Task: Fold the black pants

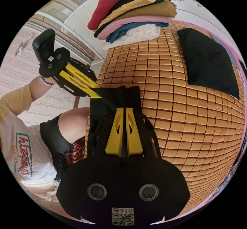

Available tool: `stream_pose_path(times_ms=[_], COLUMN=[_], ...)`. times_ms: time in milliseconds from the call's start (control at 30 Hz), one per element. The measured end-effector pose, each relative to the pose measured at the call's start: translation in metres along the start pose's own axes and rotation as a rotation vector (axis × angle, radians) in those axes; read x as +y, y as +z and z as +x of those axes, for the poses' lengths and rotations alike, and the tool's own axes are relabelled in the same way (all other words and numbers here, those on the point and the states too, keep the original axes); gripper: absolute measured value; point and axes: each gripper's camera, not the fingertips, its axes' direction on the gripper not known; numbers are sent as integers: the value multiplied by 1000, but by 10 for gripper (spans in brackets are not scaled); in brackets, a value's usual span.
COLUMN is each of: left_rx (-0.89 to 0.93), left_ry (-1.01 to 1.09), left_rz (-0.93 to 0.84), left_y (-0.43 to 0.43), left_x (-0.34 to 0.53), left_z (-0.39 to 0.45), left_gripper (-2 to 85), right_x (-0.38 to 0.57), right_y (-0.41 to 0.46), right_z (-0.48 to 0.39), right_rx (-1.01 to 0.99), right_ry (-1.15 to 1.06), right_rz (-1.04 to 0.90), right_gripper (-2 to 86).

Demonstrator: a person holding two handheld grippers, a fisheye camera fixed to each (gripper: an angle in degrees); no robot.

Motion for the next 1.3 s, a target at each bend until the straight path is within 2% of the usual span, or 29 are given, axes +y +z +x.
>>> stream_pose_path(times_ms=[133, 267, 333, 400, 467, 567, 700, 800, 900, 967, 1067, 1133, 1200, 1300], left_rx=[-62, -169, -199, -216, -194, -102, -240, -226, -90, 80, 182, 202, 174, 44], left_ry=[-113, -76, -99, -143, -252, -463, -537, -364, -124, 61, 217, 263, 303, 318], left_rz=[26, -8, -1, 26, 98, 252, 406, 424, 308, 187, 138, 126, 123, 76], left_y=[13, 38, 39, 39, 39, 31, 7, 7, 46, 95, 145, 166, 183, 216], left_x=[5, 3, -2, -6, -7, 10, 41, 54, 50, 41, 33, 25, 18, 10], left_z=[-11, -2, -6, -16, -37, -58, -29, 39, 133, 219, 313, 351, 377, 400], left_gripper=[1, 9, 18, 27, 39, 41, 20, 3, -4, -5, -6, -7, -7, -7], right_x=[0, 3, 13, 46, 85, 169, 303, 366, 394, 403, 412, 415, 421, 429], right_y=[-1, 0, -20, -61, -91, -125, -130, -101, -66, -54, -35, -22, -20, -22], right_z=[-8, -18, -26, -39, -49, -59, -89, -126, -158, -179, -208, -220, -237, -248], right_rx=[83, 155, 263, 469, 577, 554, 388, 315, 283, 233, 224, 240, 319, 328], right_ry=[67, 101, 123, 178, 223, 336, 555, 698, 808, 828, 852, 850, 820, 826], right_rz=[71, 71, 164, 303, 388, 421, 458, 403, 250, 249, 184, 119, 169, 211], right_gripper=[14, 23, 26, 26, 21, 14, 5, 4, 3, 2, 2, 2, 2, 1])
